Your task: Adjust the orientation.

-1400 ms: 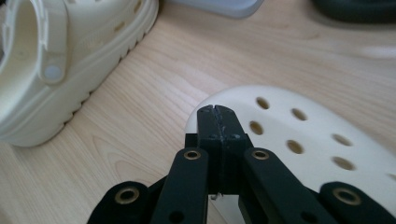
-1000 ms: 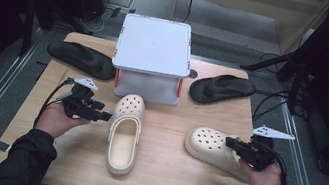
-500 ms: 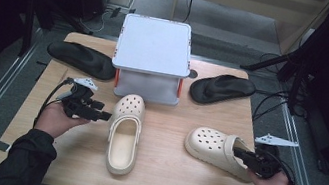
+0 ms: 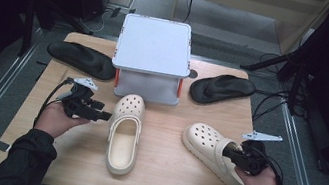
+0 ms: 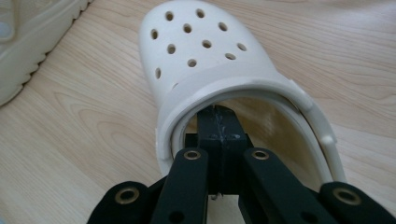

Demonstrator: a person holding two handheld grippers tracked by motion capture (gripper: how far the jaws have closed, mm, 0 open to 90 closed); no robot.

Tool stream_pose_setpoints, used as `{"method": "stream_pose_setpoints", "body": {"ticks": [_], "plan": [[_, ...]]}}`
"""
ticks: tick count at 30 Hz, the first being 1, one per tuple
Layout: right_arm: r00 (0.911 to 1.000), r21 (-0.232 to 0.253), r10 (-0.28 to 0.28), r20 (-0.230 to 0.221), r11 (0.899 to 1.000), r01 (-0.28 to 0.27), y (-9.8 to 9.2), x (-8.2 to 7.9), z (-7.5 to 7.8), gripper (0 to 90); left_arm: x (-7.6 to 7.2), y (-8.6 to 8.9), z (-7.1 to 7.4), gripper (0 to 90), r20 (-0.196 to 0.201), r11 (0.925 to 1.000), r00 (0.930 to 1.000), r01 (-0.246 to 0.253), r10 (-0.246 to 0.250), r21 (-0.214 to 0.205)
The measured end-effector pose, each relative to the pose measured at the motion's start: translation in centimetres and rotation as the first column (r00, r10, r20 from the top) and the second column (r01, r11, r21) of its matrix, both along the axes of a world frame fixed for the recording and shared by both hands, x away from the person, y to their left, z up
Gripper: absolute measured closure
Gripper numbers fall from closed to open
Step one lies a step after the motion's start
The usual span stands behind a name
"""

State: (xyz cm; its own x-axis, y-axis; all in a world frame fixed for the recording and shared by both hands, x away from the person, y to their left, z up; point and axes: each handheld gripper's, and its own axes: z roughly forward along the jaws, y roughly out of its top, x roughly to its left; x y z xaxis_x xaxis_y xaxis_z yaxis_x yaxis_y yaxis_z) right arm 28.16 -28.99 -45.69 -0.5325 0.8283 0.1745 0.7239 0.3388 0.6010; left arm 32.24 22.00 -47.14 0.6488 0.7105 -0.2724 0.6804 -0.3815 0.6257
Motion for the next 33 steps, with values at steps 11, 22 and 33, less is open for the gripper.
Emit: {"method": "stream_pose_setpoints", "body": {"ticks": [11,22,33], "plan": [[0.9990,0.071,0.016,-0.041,0.997,-0.013,2.6,0.5,-0.3,90.0,0.0,0.0,0.1,42.1,0.005,1.0000,1.0000,0.000,0.000,0.000],[0.9995,0.110,0.026,-0.021,0.994,-0.024,4.2,1.1,-0.4,90.0,0.0,-0.1,0.1,42.2,0.005,1.0000,1.0000,0.005,-0.005,0.002],[0.9992,0.142,0.034,0.020,0.989,-0.037,3.6,0.1,0.6,90.0,0.0,0.0,0.1,42.2,0.003,1.0000,1.0000,0.005,-0.005,0.005]]}}
